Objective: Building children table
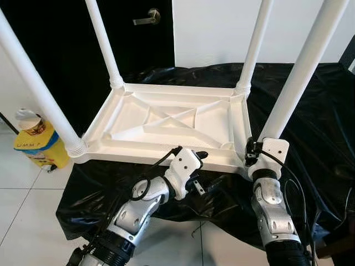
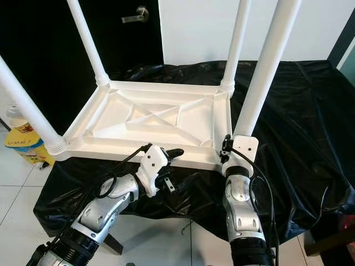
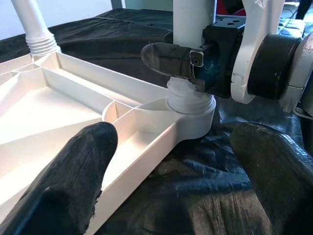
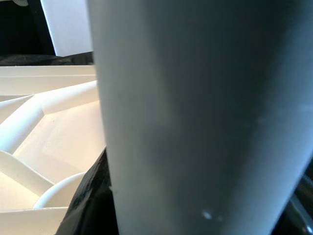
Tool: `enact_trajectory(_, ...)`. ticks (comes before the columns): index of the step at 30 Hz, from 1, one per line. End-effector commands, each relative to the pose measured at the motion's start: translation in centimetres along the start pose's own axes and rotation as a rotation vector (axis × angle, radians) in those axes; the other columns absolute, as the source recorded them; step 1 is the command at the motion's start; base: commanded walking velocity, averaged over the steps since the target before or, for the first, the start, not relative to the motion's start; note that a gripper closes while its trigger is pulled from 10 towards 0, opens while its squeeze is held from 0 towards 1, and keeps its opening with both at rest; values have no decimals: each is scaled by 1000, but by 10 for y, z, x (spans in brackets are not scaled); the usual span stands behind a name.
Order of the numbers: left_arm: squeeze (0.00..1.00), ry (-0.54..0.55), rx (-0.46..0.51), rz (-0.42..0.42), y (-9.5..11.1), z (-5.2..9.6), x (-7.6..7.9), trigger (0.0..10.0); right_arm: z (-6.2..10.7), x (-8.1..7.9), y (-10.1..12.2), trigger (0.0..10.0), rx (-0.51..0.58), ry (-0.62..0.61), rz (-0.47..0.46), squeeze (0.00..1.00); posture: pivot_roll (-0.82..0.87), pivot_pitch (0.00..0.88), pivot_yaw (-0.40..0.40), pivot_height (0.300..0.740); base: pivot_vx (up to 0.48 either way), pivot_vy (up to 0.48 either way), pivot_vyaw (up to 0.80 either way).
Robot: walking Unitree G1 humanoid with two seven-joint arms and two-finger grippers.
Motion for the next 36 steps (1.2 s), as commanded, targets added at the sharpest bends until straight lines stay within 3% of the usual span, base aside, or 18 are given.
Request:
enact_trajectory(1,0,-74,3,-2,2,-1,5,10000,9,-4,-25,10000,-127,9,-7,0,-3,0,22,740,0,0,0)
enact_trajectory(11,0,-64,-3,-2,0,2,3,10000,10,-4,-19,10000,-106,2,3,0,-3,0,20,740,0,0,0)
enact_trajectory(12,0,-62,-2,0,0,2,3,10000,11,-5,-17,10000,-92,20,-4,1000,-7,0,21,740,0,0,0)
enact_trajectory(19,0,-62,-1,3,1,2,4,10000,15,-2,-5,10000,-36,135,-18,1000,-11,0,20,740,0,0,0)
enact_trajectory(24,0,-62,-1,2,1,2,2,10000,18,11,-1,10000,-13,204,9,1000,-16,0,24,740,0,0,0)
enact_trajectory(25,0,-62,-1,-1,1,2,2,10000,18,15,-1,10000,-13,259,30,0,-17,0,26,740,0,0,0)
enact_trajectory(27,0,-62,-1,-2,1,1,1,10000,18,18,-1,10000,-15,295,42,0,-17,0,26,740,0,0,0)
enact_trajectory(29,0,-64,-1,-6,2,2,0,10000,16,22,2,10000,-26,428,59,0,-21,0,38,740,0,0,0)
enact_trajectory(36,0,-67,-2,-9,2,1,-2,10000,6,25,7,10000,-43,601,129,0,-19,0,52,740,0,0,0)
Point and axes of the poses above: a point about 5 cm out from each wrist's last joint towards the gripper, its own z axis pointing back from the gripper into the wrist, its own y axis along the axis of the wrist's last joint, x = y × z, the point moved 2 cm from there along -z, pointing out of the wrist towards the gripper, and after that the axes turned 5 degrees about -z, right-handed, at the moved point
